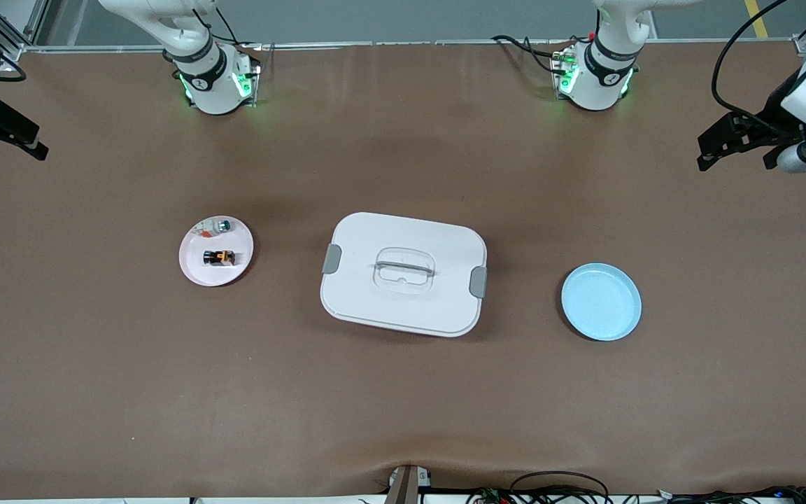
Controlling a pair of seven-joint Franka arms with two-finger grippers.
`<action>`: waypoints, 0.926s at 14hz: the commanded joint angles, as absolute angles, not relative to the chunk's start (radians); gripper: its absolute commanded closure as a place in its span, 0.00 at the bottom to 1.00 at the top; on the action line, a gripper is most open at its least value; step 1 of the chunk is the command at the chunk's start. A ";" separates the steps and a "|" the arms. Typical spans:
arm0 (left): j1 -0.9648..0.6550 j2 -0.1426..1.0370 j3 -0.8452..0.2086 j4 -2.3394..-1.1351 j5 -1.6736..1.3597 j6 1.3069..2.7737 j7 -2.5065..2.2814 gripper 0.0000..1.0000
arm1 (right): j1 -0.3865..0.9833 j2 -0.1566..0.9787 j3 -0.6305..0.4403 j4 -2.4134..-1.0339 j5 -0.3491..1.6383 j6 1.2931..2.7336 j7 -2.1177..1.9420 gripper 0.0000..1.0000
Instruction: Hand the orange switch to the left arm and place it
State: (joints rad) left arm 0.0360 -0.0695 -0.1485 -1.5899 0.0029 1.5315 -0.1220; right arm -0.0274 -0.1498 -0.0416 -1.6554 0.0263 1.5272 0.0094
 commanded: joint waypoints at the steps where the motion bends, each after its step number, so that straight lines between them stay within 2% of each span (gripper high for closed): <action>1: 0.035 -0.057 -0.150 -1.562 0.002 1.516 -0.107 0.00 | -0.029 -0.175 -0.043 -1.677 0.040 1.532 0.018 0.00; 13: 0.035 -0.043 -0.150 -1.557 0.002 1.516 -0.104 0.00 | -0.034 -0.169 -0.045 -1.667 0.038 1.537 0.023 0.00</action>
State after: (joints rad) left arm 0.0364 -0.0586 -0.1484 -1.5804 0.0029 1.5314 -0.1220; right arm -0.0284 -0.1499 -0.0484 -1.6565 0.0263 1.5285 0.0098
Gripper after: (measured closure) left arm 0.000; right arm 0.000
